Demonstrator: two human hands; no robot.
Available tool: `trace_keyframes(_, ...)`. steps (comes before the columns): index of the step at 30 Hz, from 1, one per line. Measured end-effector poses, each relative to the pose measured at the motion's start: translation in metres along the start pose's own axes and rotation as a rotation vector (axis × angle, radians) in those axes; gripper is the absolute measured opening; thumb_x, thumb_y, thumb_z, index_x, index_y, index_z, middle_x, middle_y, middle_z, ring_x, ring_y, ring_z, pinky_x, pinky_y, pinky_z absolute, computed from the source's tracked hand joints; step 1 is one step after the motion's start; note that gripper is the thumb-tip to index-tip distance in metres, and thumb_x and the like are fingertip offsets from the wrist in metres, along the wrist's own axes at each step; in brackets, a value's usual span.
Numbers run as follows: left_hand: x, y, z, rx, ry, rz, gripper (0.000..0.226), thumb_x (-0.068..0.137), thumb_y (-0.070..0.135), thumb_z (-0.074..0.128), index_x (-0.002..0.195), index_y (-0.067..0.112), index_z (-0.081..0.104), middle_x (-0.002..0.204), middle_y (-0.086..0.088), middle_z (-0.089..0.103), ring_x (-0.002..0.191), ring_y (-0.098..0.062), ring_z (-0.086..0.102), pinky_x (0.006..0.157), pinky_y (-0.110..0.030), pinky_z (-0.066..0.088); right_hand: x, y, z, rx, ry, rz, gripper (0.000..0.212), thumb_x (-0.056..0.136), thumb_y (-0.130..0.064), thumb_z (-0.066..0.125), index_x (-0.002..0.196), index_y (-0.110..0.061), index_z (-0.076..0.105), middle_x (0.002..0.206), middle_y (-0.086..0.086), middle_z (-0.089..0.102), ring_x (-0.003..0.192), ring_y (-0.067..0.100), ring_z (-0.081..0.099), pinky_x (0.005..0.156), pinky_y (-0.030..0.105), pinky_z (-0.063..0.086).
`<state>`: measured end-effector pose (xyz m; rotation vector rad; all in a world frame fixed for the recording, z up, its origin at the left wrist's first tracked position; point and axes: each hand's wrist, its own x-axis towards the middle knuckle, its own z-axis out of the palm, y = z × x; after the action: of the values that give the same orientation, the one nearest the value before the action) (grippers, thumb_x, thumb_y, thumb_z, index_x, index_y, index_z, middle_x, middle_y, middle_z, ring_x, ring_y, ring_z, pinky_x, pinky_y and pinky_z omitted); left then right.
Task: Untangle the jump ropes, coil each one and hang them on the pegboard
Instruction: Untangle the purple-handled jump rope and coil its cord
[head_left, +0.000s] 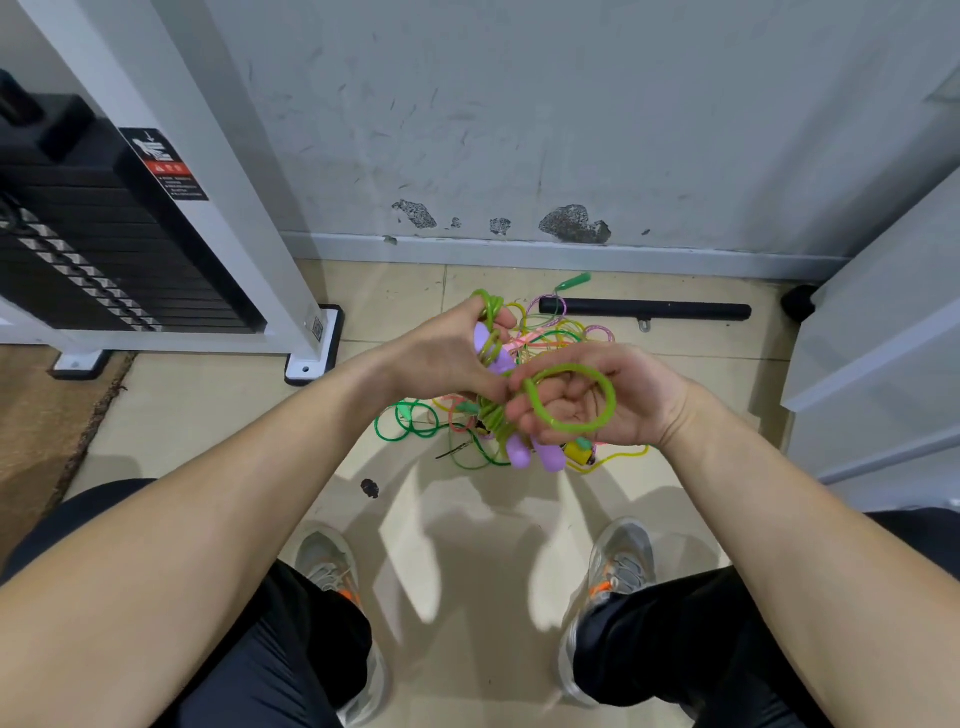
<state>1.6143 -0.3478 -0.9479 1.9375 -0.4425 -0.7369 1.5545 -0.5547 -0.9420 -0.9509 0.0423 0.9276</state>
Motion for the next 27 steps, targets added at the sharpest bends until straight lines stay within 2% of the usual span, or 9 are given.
trace_keyframes(4,-0.004,0.009,-0.008,-0.043,0.035,0.019,0.077,0.055,0.007,0.080,0.124,0.011,0.045,0.100,0.003,0.054,0.067,-0.004,0.054,0.058,-0.017,0.048,0.002,0.005,0.009,-0.168,0.063,-0.178,0.032,0.071,0.007,0.070,0.101,-0.005,0.072,0.093,0.016,0.075,0.082,0.024,0.075,0.070,0.030,0.061)
trace_keyframes(7,-0.005,0.009,-0.010,-0.010,0.059,0.029,0.078,0.060,0.007,0.087,0.125,0.012,0.045,0.097,0.004,0.058,0.071,-0.003,0.056,0.063,-0.018,0.049,0.008,0.006,0.024,-0.381,0.234,-0.301,0.014,0.077,-0.002,0.069,0.072,-0.014,0.072,0.065,0.010,0.066,0.056,0.020,0.064,0.053,0.025,0.052)
trace_keyframes(9,-0.005,0.008,-0.009,-0.010,0.065,0.027,0.080,0.056,0.012,0.086,0.124,0.012,0.044,0.088,0.006,0.060,0.069,-0.005,0.056,0.063,-0.019,0.050,0.009,0.007,0.030,-0.492,0.297,-0.375,0.033,0.088,-0.013,0.072,0.056,-0.020,0.066,0.052,0.004,0.056,0.045,0.022,0.054,0.049,0.026,0.041)
trace_keyframes(12,-0.005,0.007,-0.004,-0.036,0.053,0.031,0.078,0.055,0.008,0.084,0.121,0.011,0.043,0.074,0.007,0.062,0.064,-0.007,0.056,0.060,-0.019,0.049,0.013,0.005,0.035,-0.679,0.501,-0.493,0.036,0.097,-0.022,0.064,0.061,-0.023,0.070,0.053,-0.002,0.057,0.051,0.013,0.052,0.055,0.026,0.040)
trace_keyframes(14,-0.004,0.007,0.000,-0.067,0.055,0.039,0.068,0.062,-0.003,0.086,0.115,0.013,0.045,0.070,0.009,0.061,0.062,-0.007,0.056,0.059,-0.020,0.048,0.018,0.006,0.035,-0.792,0.632,-0.534,0.028,0.093,-0.038,0.065,0.071,-0.022,0.074,0.066,0.008,0.064,0.065,0.016,0.060,0.065,0.039,0.048)
trace_keyframes(18,-0.005,0.011,0.002,-0.177,0.064,0.071,0.064,0.067,-0.005,0.085,0.117,0.006,0.045,0.077,0.003,0.061,0.068,-0.012,0.056,0.065,-0.029,0.052,0.022,0.008,0.038,-0.670,0.757,-0.543,0.026,0.100,-0.031,0.053,0.099,-0.014,0.072,0.083,0.003,0.074,0.090,0.026,0.073,0.081,0.049,0.058)
trace_keyframes(22,-0.007,0.012,0.010,-0.230,0.052,0.099,0.068,0.069,-0.011,0.082,0.121,-0.002,0.038,0.071,0.009,0.063,0.067,-0.010,0.057,0.068,-0.030,0.053,0.022,0.003,0.047,-0.397,0.753,-0.538,0.024,0.103,-0.003,0.043,0.105,0.001,0.067,0.066,0.001,0.063,0.092,0.019,0.069,0.062,0.027,0.053)
trace_keyframes(24,-0.007,0.014,0.013,-0.239,0.052,0.124,0.066,0.070,-0.008,0.083,0.116,0.002,0.038,0.073,0.009,0.065,0.067,-0.010,0.058,0.069,-0.030,0.052,0.023,-0.001,0.045,-0.323,0.755,-0.517,0.023,0.100,0.000,0.043,0.100,0.005,0.066,0.055,-0.004,0.050,0.072,0.018,0.062,0.054,0.025,0.045)
trace_keyframes(27,-0.011,0.016,0.021,-0.113,0.117,0.153,0.069,0.057,0.024,0.092,0.106,0.019,0.044,0.078,0.005,0.067,0.069,-0.012,0.059,0.075,-0.038,0.055,0.019,-0.007,0.042,-0.242,0.789,-0.453,0.020,0.089,0.001,0.044,0.088,0.006,0.064,0.042,-0.007,0.036,0.041,0.010,0.035,0.044,0.021,0.031)
